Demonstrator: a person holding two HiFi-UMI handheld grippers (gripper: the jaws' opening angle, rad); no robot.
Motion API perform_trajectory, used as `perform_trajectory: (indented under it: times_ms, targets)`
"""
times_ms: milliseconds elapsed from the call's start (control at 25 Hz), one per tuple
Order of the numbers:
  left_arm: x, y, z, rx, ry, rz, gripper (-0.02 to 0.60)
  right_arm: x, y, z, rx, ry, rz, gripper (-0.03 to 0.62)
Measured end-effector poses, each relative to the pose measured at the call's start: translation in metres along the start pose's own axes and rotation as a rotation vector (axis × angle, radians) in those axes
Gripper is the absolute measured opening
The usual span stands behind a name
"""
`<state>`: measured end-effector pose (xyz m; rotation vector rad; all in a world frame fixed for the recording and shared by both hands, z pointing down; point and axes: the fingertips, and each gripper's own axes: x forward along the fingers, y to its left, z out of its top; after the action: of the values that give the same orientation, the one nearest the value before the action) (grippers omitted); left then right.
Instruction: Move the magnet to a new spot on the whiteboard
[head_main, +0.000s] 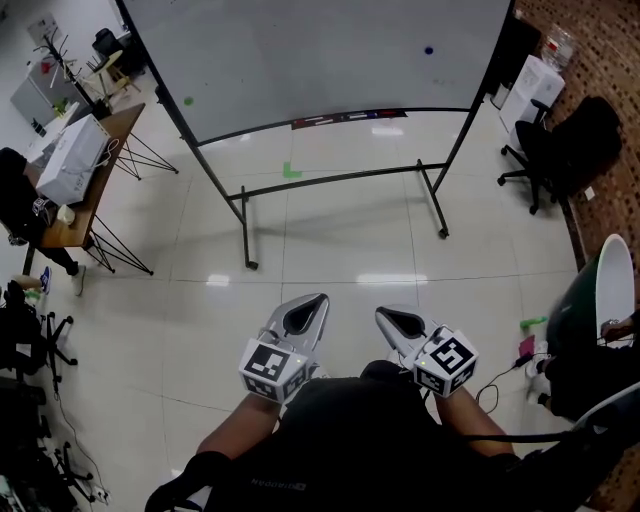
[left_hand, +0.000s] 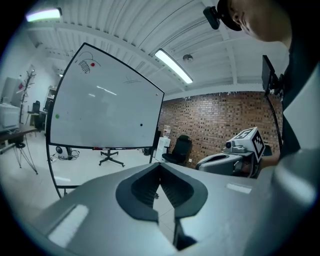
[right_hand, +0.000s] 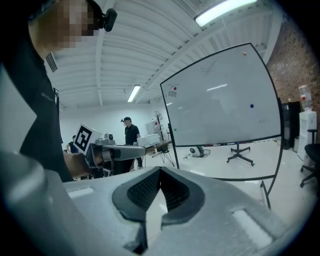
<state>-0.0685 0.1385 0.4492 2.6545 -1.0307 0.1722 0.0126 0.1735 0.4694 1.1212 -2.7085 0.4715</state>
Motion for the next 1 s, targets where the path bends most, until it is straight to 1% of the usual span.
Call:
perform_trajectory:
  times_ms: [160, 320, 400, 520, 720, 800, 880, 1000]
  targets:
    - [0.022, -0.012, 0.001, -0.001, -0.004, 0.015, 0.014, -0.014, -0.017, -0.001, -0.013, 0.007, 0.015, 0.006]
    - [0.055, -0.033, 0.006, 0.008, -0.015, 0.031, 0.014, -0.041, -0.053, 0.000, -0.032, 0.011, 0.011, 0.006]
    - [0.073, -0.048, 0.007, 0.012, -0.023, 0.032, 0.014, -0.057, -0.073, 0.007, -0.039, -0.012, 0.007, 0.006]
    - [0.106, -0.076, 0.003, 0.031, -0.025, 0.013, 0.014, -0.085, -0.105, 0.011, -0.043, -0.040, -0.003, 0.006]
    - [0.151, -0.122, 0.010, 0.010, -0.038, 0.023, 0.014, -0.128, -0.149, 0.006, -0.043, -0.054, 0.006, 0.006]
    - [0.164, -0.132, 0.006, 0.011, -0.031, 0.037, 0.014, -0.141, -0.164, 0.012, -0.058, -0.056, 0.006, 0.006]
    - [0.175, -0.137, 0.006, 0.014, -0.030, 0.068, 0.014, -0.152, -0.181, 0.014, -0.056, -0.053, 0.002, 0.006]
    - [0.184, -0.143, 0.005, 0.018, -0.016, 0.097, 0.014, -0.158, -0.196, 0.003, -0.031, -0.049, 0.031, 0.006]
